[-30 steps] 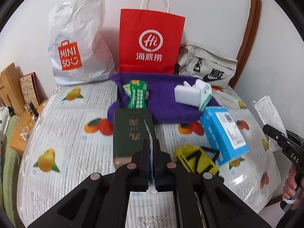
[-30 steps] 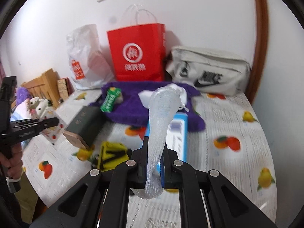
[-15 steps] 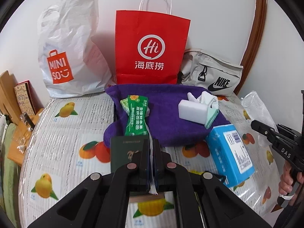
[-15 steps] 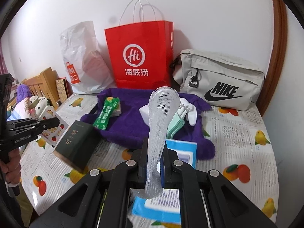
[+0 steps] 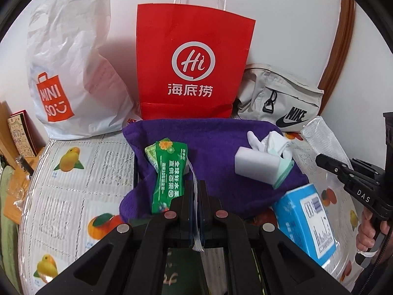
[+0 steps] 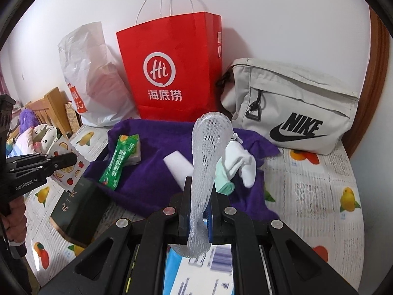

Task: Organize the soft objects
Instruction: 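Carry the mesh bag with the right tool while the left tool carries the orange packet to the towel, then open the right tool to drop the mesh bag while the left tool releases the orange packet on the towel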

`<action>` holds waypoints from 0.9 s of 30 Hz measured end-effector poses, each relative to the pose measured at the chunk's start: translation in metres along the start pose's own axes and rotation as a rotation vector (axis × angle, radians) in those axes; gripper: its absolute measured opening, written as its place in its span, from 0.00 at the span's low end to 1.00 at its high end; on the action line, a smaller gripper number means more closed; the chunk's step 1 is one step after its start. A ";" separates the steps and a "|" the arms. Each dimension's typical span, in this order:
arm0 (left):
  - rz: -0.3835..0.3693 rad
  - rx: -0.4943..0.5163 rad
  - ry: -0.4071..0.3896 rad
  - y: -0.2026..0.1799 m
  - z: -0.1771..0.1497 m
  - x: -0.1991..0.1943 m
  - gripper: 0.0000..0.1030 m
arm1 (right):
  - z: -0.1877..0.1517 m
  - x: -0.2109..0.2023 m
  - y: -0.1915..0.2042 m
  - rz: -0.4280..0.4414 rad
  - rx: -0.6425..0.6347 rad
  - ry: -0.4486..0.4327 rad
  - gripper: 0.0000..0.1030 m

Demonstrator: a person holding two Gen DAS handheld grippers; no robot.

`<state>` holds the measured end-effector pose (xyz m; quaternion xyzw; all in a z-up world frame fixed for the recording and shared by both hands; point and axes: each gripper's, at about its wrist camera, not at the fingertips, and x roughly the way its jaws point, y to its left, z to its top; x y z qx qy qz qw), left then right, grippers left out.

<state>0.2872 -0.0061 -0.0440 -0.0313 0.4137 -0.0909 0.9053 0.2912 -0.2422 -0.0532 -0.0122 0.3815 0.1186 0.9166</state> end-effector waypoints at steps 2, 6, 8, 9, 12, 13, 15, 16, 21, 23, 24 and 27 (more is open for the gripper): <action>-0.002 -0.003 0.004 0.000 0.004 0.006 0.04 | 0.004 0.006 -0.004 0.007 0.006 0.004 0.09; -0.003 -0.006 0.010 0.000 0.009 0.016 0.04 | 0.012 0.019 -0.009 0.017 0.012 0.018 0.09; -0.004 -0.007 0.015 0.001 0.013 0.023 0.04 | 0.017 0.029 -0.011 0.028 0.013 0.032 0.09; -0.005 -0.008 0.017 0.001 0.014 0.025 0.04 | 0.019 0.032 -0.011 0.032 0.012 0.037 0.09; -0.008 -0.013 0.028 0.003 0.018 0.034 0.04 | 0.025 0.046 -0.012 0.044 0.004 0.056 0.09; -0.012 -0.014 0.032 0.003 0.020 0.038 0.04 | 0.028 0.052 -0.013 0.046 0.001 0.061 0.09; -0.016 -0.013 0.040 0.004 0.025 0.045 0.04 | 0.030 0.060 -0.015 0.045 -0.003 0.073 0.09; -0.017 -0.011 0.043 0.004 0.027 0.048 0.04 | 0.031 0.066 -0.016 0.044 -0.003 0.080 0.09; -0.031 -0.008 0.073 0.002 0.033 0.070 0.04 | 0.031 0.094 -0.024 0.049 0.021 0.146 0.09; -0.045 -0.011 0.085 0.001 0.034 0.078 0.04 | 0.029 0.101 -0.026 0.063 0.021 0.163 0.09; -0.046 -0.010 0.091 0.000 0.034 0.082 0.04 | 0.028 0.104 -0.026 0.066 0.019 0.169 0.09; -0.048 -0.008 0.111 -0.001 0.032 0.093 0.04 | 0.026 0.110 -0.025 0.072 0.013 0.179 0.10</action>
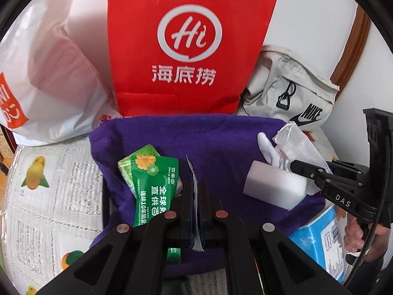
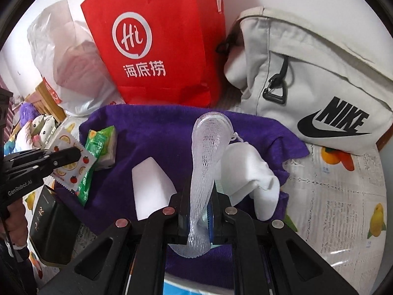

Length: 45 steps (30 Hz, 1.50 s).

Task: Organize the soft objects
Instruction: 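Open the right tool to drop the mesh bag while the left tool releases the orange packet on the towel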

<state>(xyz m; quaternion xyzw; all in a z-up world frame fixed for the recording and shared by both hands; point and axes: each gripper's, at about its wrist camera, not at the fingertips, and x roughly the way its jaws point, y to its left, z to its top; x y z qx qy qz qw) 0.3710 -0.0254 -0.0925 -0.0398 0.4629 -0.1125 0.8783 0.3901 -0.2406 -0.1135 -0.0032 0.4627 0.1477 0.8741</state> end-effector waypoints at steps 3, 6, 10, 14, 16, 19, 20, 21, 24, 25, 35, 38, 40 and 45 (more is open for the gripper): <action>-0.006 -0.015 0.026 0.002 -0.001 0.010 0.04 | 0.000 0.007 -0.002 0.008 0.001 0.020 0.11; -0.005 -0.023 0.037 0.003 -0.001 0.015 0.04 | 0.000 0.011 -0.003 0.017 0.004 0.028 0.12; -0.010 -0.029 0.055 0.004 -0.001 0.021 0.04 | 0.002 0.014 -0.002 0.018 -0.001 0.028 0.17; -0.014 -0.030 0.067 0.002 0.000 0.026 0.04 | 0.004 0.012 -0.005 0.047 0.018 0.009 0.44; -0.011 -0.030 0.061 0.003 0.000 0.026 0.04 | 0.006 0.007 -0.007 0.049 0.021 -0.011 0.47; -0.011 -0.037 0.062 0.004 0.002 0.025 0.06 | 0.008 0.001 -0.008 0.048 0.023 -0.028 0.49; -0.010 -0.036 0.062 0.005 0.002 0.025 0.10 | 0.009 0.000 -0.008 0.049 0.026 -0.031 0.53; -0.004 -0.037 0.058 0.005 0.002 0.023 0.13 | 0.009 -0.001 -0.008 0.048 0.030 -0.034 0.55; 0.008 -0.035 0.044 0.006 0.003 0.018 0.23 | 0.010 -0.004 -0.008 0.052 0.038 -0.041 0.63; 0.012 -0.036 0.043 0.007 0.003 0.016 0.25 | 0.010 -0.005 -0.008 0.049 0.039 -0.042 0.64; 0.058 -0.031 0.017 0.015 -0.001 -0.008 0.41 | 0.009 -0.024 -0.001 0.031 0.044 -0.072 0.80; 0.068 -0.025 0.004 0.017 -0.005 -0.020 0.41 | 0.005 -0.034 0.003 0.030 0.052 -0.082 0.80; 0.076 -0.019 -0.006 0.017 -0.009 -0.028 0.41 | 0.000 -0.043 0.007 0.027 0.049 -0.093 0.80; 0.083 -0.024 -0.036 0.018 -0.022 -0.055 0.41 | -0.020 -0.068 0.024 -0.010 0.011 -0.134 0.80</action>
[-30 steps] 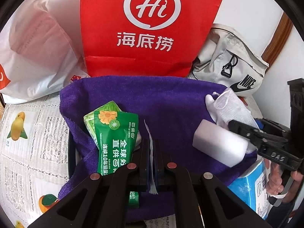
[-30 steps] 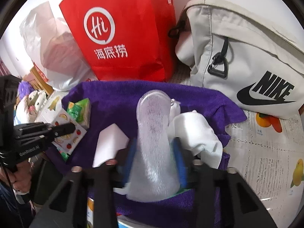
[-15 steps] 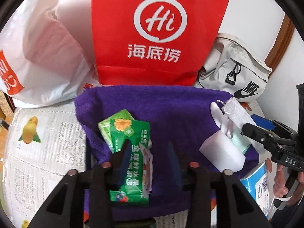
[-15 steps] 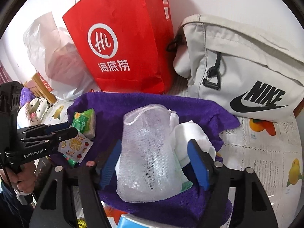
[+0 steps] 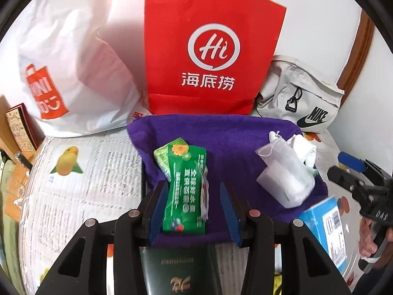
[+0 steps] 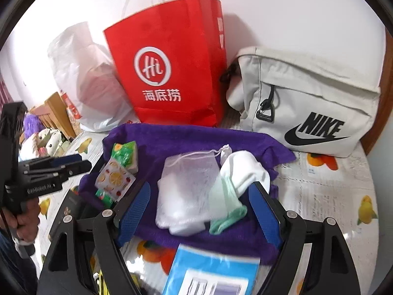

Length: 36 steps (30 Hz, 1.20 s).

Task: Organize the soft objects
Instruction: 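Move the right tool to the yellow pouch and close it on the pouch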

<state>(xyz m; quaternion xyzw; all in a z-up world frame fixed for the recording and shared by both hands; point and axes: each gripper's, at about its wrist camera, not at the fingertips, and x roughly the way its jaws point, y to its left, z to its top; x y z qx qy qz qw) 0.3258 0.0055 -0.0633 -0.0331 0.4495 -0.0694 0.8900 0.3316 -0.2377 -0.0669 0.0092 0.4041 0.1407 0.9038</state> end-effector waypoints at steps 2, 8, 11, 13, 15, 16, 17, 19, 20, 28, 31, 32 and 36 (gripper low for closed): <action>0.003 -0.003 -0.012 0.001 -0.005 -0.011 0.41 | -0.008 -0.011 0.007 -0.006 -0.009 -0.002 0.80; -0.020 -0.014 -0.021 0.004 -0.029 -0.042 0.41 | -0.043 -0.049 0.024 0.023 0.008 -0.004 0.80; -0.025 -0.008 -0.016 0.003 -0.043 -0.052 0.41 | -0.062 -0.059 0.035 0.051 0.021 0.014 0.80; -0.026 -0.009 -0.011 0.003 -0.051 -0.058 0.41 | -0.077 -0.063 0.045 0.071 0.027 0.038 0.80; -0.028 -0.008 -0.011 0.002 -0.061 -0.065 0.41 | -0.091 -0.067 0.055 0.089 0.025 0.055 0.80; -0.029 -0.007 -0.012 0.003 -0.064 -0.067 0.42 | -0.097 -0.069 0.060 0.097 0.023 0.060 0.80; -0.032 -0.007 -0.015 0.003 -0.069 -0.071 0.43 | -0.105 -0.071 0.066 0.109 0.018 0.066 0.80; -0.037 -0.009 -0.017 0.005 -0.078 -0.077 0.43 | -0.117 -0.073 0.076 0.126 0.001 0.078 0.80; -0.038 -0.013 -0.015 0.007 -0.082 -0.079 0.43 | -0.123 -0.073 0.082 0.130 -0.014 0.088 0.80; -0.047 -0.054 -0.008 0.027 -0.117 -0.083 0.43 | -0.160 -0.051 0.123 0.049 -0.125 0.155 0.80; -0.036 -0.055 0.004 0.032 -0.128 -0.081 0.43 | -0.167 -0.039 0.135 0.001 -0.181 0.166 0.79; -0.038 -0.054 0.007 0.033 -0.131 -0.081 0.43 | -0.169 -0.034 0.138 -0.032 -0.195 0.170 0.79; -0.051 -0.058 0.006 0.038 -0.136 -0.081 0.43 | -0.173 -0.020 0.141 -0.101 -0.213 0.188 0.78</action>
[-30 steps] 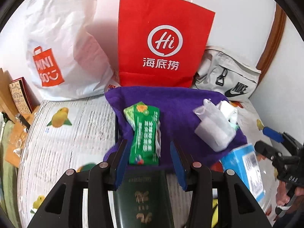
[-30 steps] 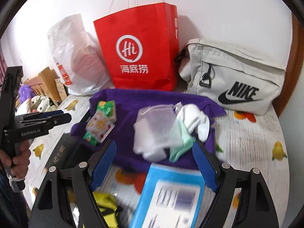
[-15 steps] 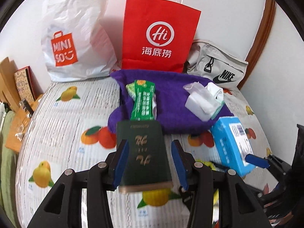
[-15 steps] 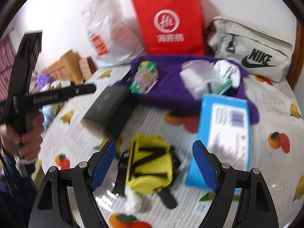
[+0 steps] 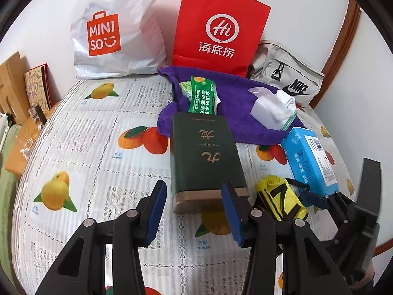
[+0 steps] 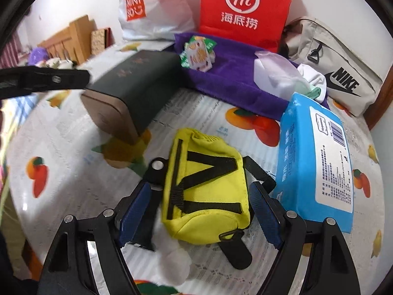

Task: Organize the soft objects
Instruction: 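Move the right tool to the yellow pouch and close it on the pouch, then grasp the pouch's black strap with the left tool while the right tool holds the pouch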

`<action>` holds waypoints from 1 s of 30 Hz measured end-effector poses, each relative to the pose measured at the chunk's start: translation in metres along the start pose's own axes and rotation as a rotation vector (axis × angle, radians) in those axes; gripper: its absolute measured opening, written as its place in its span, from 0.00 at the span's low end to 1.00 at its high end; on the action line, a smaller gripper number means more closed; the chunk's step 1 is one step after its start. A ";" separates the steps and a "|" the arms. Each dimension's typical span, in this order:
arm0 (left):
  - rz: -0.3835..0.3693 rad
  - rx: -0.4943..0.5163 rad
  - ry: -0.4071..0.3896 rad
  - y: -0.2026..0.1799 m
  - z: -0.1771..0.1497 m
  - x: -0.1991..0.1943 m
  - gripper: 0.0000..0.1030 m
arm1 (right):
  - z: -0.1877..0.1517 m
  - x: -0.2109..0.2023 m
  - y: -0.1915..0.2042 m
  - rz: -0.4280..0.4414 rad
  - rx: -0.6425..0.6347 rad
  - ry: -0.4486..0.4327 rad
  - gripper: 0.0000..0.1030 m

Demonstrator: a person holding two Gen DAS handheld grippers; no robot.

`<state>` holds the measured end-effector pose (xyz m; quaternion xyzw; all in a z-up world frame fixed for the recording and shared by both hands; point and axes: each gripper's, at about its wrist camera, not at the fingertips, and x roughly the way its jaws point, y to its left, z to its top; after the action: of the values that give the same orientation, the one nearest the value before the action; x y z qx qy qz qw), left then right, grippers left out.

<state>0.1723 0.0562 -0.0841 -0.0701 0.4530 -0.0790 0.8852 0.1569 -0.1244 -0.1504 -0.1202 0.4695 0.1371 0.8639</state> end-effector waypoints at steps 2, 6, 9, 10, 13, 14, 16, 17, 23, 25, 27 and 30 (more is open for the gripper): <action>-0.008 -0.002 0.003 0.002 -0.002 0.000 0.43 | -0.001 0.007 0.004 -0.036 -0.022 0.020 0.76; -0.007 -0.003 0.003 0.004 -0.003 0.001 0.43 | -0.002 0.009 0.010 -0.051 -0.048 0.000 0.55; -0.013 -0.012 0.000 0.007 -0.004 -0.001 0.43 | 0.002 0.005 0.007 -0.022 -0.027 0.005 0.47; -0.011 -0.014 0.000 0.008 -0.004 -0.001 0.43 | 0.002 0.003 0.006 -0.014 -0.022 0.000 0.44; -0.005 -0.018 0.001 0.009 -0.007 -0.004 0.43 | 0.005 -0.013 -0.002 0.065 0.029 -0.037 0.16; -0.005 -0.019 0.002 0.009 -0.008 -0.004 0.43 | 0.007 -0.019 -0.006 0.091 0.051 -0.056 0.15; -0.003 -0.023 0.005 0.008 -0.010 -0.006 0.43 | 0.008 -0.028 -0.012 0.145 0.086 -0.078 0.15; 0.000 -0.019 0.002 0.007 -0.011 -0.007 0.43 | 0.008 -0.031 -0.015 0.168 0.104 -0.084 0.14; 0.006 0.003 0.005 -0.004 -0.020 -0.015 0.43 | 0.000 -0.059 -0.035 0.252 0.190 -0.140 0.14; 0.003 0.011 0.007 -0.009 -0.025 -0.016 0.43 | -0.006 -0.069 -0.037 0.274 0.196 -0.155 0.14; 0.004 0.016 0.013 -0.013 -0.029 -0.017 0.43 | -0.010 -0.077 -0.037 0.271 0.185 -0.166 0.14; -0.001 0.026 0.025 -0.022 -0.038 -0.016 0.43 | -0.021 -0.090 -0.040 0.261 0.183 -0.186 0.14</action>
<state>0.1307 0.0361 -0.0889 -0.0577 0.4632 -0.0860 0.8802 0.1077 -0.1800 -0.0820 0.0338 0.4098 0.2153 0.8858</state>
